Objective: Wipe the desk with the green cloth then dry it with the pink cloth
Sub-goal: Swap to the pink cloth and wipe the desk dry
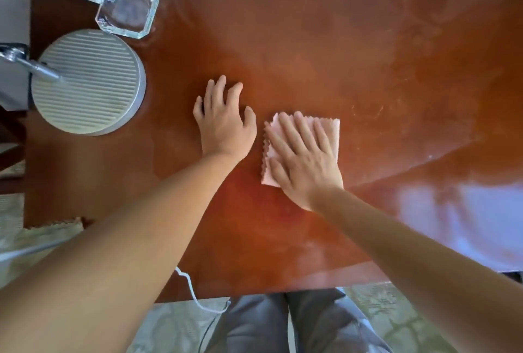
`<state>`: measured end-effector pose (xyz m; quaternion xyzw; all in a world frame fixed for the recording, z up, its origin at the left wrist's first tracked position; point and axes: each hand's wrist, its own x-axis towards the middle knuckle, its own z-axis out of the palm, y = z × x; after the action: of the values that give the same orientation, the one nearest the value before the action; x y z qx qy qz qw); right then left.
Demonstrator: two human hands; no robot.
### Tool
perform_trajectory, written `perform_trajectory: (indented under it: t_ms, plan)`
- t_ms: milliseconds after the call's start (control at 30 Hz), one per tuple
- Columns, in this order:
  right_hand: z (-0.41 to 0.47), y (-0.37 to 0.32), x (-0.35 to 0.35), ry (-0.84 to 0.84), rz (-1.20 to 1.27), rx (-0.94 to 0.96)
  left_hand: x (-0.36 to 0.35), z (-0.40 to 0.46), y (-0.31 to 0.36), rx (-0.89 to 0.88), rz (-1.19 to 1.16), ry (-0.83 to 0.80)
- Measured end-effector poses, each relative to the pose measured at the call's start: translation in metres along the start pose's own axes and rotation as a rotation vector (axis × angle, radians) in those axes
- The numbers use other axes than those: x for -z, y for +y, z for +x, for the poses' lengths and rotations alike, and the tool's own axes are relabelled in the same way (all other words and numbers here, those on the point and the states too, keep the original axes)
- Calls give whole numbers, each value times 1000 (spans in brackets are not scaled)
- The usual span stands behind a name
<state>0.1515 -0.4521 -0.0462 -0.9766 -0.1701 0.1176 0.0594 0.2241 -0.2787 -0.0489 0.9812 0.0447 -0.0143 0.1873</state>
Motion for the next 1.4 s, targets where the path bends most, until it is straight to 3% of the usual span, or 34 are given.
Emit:
perform_trajectory:
  t_ms: [100,233,500,700,833,967,1067,1267,1400]
  plan:
    - [-43,-9,-11,-47,-3,27,-3,-57,-2,-106,79,-37]
    - [-31,1,-5,-89,-28,55,-16,-119,-8,-182,164,-57]
    - [-2,7,-6,41,1,-91,-21,-121,-9,-191,154,-10]
    - [-104,-38,-40,40,2,17,-17,-122,-7,-179,134,-3]
    - [-96,-17,-32,-24,-38,111,-16,-122,-7,-182,134,-6]
    - [-46,-2,-17,42,7,-111,-18,-121,-8,-179,129,11]
    - [-45,-11,-22,103,22,-169,-20,-121,-8,-182,123,16]
    - [-142,-68,-52,78,48,-3,-17,-122,-7,-179,97,27]
    - [-152,-37,-45,-7,-25,171,-17,-123,-8,-185,97,27]
